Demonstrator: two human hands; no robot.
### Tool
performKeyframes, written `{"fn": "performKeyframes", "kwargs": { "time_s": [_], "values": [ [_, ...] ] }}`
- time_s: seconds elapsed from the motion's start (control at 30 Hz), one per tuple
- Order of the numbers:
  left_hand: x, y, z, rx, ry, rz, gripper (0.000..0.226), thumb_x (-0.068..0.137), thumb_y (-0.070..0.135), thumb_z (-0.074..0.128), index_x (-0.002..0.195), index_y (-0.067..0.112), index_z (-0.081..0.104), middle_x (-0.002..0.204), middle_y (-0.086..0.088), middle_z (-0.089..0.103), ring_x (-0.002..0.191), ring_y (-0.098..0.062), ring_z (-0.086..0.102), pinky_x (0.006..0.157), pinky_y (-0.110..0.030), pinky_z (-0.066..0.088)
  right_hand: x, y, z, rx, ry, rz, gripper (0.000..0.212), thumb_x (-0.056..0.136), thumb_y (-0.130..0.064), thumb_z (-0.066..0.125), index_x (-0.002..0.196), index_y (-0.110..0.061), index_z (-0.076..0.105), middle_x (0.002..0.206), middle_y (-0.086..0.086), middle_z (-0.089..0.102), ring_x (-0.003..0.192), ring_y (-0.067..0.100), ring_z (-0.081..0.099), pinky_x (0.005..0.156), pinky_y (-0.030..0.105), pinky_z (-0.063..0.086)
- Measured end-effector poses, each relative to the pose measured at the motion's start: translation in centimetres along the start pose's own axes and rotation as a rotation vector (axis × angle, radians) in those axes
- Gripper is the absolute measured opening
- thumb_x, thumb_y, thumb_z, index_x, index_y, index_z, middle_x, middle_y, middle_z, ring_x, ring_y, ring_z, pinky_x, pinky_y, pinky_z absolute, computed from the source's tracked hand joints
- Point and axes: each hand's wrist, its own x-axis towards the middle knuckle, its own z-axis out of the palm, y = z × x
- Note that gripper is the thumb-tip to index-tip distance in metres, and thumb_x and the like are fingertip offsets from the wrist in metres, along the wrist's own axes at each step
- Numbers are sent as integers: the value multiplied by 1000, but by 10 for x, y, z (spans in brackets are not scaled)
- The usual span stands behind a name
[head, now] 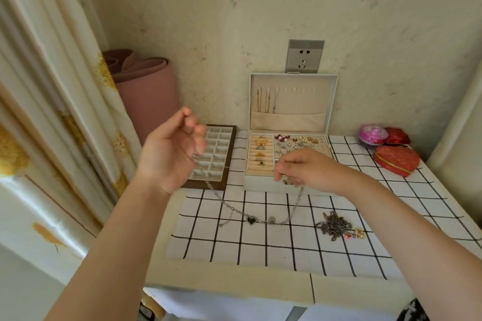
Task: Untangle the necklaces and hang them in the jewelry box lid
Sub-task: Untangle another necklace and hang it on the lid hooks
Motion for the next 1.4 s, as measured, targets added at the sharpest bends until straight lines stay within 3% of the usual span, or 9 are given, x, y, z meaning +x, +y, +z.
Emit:
{"fn": "performKeyframes", "kwargs": {
  "time_s": [0.07, 0.17, 0.3, 0.53, 0.7, 0.83, 1.0, 1.13, 1.4],
  "values": [
    [3, -20, 15, 198, 36, 32, 24, 104, 17, 36, 89, 13, 55, 86, -5, 69, 87, -21, 71, 72, -30, 60, 1, -12, 3, 29, 6, -83, 30, 101, -27, 53, 80, -24, 74, 48, -15, 44, 47, 3, 46, 76, 41, 57],
    [6, -47, 31, 441, -31, -67, 25, 106, 17, 35, 92, 10, 54, 112, -16, 71, 106, -33, 69, 89, -40, 58, -3, -28, 8, 37, 39, -184, 28, 100, -23, 55, 78, -23, 72, 57, -3, 44, 50, 10, 43, 61, 31, 49],
    [9, -68, 47, 742, -40, -170, 21, 107, 15, 39, 95, 9, 55, 96, -13, 67, 83, -30, 70, 78, -41, 59, -7, -31, 7, -168, 181, -270, 24, 98, -23, 58, 77, -29, 69, 75, -6, 69, 65, 6, 60, 64, 26, 46],
    [24, -58, 69, 1033, -81, -325, 19, 103, 18, 47, 91, 16, 62, 81, -6, 70, 46, -11, 43, 50, -23, 32, -7, -18, -1, -260, 544, -382, 27, 94, -22, 63, 69, -15, 56, 72, -8, 53, 63, 7, 50, 60, 22, 40],
    [39, -50, 89, 962, -189, -313, 21, 104, 17, 45, 95, 12, 63, 66, -3, 56, 39, -8, 29, 40, -18, 24, -5, -25, -15, 275, 389, -200, 27, 105, -31, 44, 89, -16, 60, 73, 17, 64, 48, 18, 50, 47, 27, 38],
    [59, -36, 101, 984, -266, -327, 21, 103, 21, 48, 97, 13, 66, 61, 1, 43, 43, -8, 26, 42, -20, 18, -6, -31, -33, 643, 190, -212, 24, 106, -31, 41, 98, -13, 54, 81, 14, 65, 42, 18, 41, 40, 23, 22],
    [85, -15, 116, 1039, -333, -357, 27, 102, 30, 49, 81, 18, 61, 53, 8, 24, 46, -11, 19, 45, -22, 18, 0, -40, -72, 512, 16, -113, 28, 102, -34, 45, 84, -19, 60, 58, -3, 37, 50, 15, 26, 53, 36, 14],
    [107, -11, 112, 962, -367, -414, 32, 98, 34, 51, 70, 20, 52, 52, 7, 24, 49, -12, 26, 49, -21, 29, 11, -47, -97, 433, 59, -105, 44, 100, -35, 47, 58, -23, 47, 55, -3, 35, 51, 16, 30, 53, 28, 29],
    [154, -25, 68, 379, -224, -389, 33, 94, 28, 54, 63, 16, 50, 53, 2, 42, 57, -18, 54, 61, -25, 52, 54, -25, -128, 701, 78, -66, 33, 95, -34, 49, 65, -21, 45, 63, 0, 46, 54, 17, 41, 49, 27, 35]
  ]
}}
